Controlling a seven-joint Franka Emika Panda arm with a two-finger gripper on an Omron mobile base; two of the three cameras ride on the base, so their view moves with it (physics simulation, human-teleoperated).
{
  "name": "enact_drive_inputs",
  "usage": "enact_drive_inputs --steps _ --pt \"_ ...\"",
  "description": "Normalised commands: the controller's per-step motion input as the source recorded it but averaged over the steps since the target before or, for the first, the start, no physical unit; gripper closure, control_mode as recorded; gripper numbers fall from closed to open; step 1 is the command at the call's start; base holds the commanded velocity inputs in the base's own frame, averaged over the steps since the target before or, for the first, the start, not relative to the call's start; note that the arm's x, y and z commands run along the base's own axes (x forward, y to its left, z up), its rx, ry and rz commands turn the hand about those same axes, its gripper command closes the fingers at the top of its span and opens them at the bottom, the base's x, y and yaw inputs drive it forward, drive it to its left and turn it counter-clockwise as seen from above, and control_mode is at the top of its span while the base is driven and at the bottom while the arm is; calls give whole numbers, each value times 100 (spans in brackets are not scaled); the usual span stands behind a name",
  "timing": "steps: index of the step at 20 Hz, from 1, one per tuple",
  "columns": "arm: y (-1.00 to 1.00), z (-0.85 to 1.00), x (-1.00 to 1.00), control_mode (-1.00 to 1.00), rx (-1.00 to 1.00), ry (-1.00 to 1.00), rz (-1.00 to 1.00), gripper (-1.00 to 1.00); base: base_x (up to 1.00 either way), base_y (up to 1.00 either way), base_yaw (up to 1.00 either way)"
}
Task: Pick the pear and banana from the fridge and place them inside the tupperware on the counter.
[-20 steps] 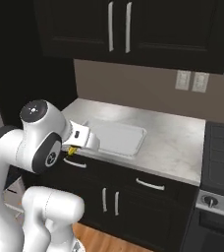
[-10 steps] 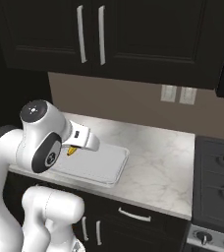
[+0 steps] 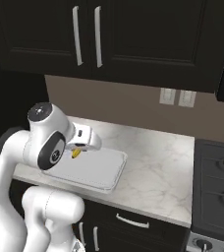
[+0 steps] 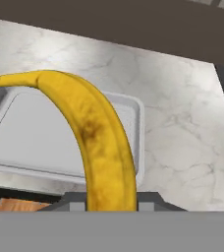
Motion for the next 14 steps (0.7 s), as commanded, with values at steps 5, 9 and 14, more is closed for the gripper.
enact_drive_inputs --steps 5,9,14 --pt "0 -46 27 -100 -6 19 74 100 0 0 0" --pt "0 -35 38 -100 0 7 71 100 0 0 0" --pt "0 -37 33 -100 -3 0 23 100 0 0 0"
